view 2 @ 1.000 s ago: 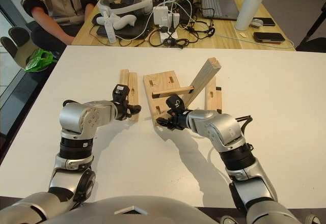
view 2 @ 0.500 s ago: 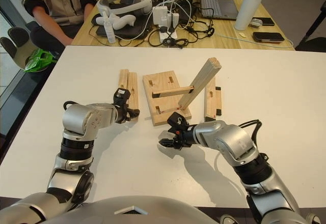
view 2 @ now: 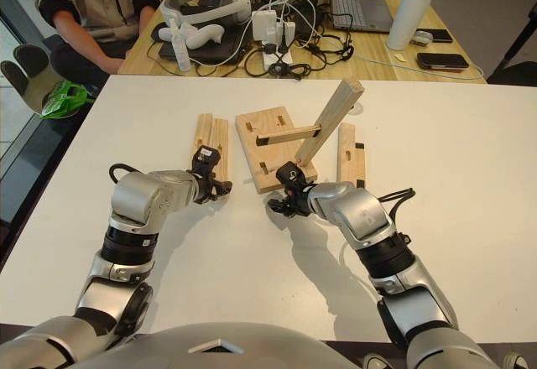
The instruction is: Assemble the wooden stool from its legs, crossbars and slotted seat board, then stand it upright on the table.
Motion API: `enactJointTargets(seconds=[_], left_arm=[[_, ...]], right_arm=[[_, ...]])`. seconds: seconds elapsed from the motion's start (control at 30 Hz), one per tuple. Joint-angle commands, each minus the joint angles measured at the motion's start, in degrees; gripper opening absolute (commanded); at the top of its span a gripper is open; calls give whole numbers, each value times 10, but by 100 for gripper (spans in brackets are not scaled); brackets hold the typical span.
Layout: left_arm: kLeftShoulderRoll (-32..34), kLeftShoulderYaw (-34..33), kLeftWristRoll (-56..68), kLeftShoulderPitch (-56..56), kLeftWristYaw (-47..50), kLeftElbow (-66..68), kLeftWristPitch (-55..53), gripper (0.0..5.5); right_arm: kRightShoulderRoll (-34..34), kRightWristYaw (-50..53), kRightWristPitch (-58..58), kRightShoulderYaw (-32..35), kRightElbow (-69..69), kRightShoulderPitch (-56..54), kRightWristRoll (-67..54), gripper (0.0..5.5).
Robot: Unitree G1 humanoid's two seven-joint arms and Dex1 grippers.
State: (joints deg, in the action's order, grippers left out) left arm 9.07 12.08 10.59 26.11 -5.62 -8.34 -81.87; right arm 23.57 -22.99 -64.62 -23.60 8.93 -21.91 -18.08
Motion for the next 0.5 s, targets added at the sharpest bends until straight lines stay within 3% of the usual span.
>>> enactJointTargets(seconds=[0.03,0.1,0.4,0.5], left_arm=[[7,30,-9,11,-7,5,8,364],[6,31,-15,11,-2,12,13,394],[40,44,-28,23,-25,35,38,396],[56,43,-32,28,-34,40,47,344]], right_arm=[[-23,9,-21,0,29,6,3,340],[-34,10,-31,3,41,4,1,340],[-57,20,-45,23,73,-1,2,340],[-66,24,-48,32,78,-3,2,340]])
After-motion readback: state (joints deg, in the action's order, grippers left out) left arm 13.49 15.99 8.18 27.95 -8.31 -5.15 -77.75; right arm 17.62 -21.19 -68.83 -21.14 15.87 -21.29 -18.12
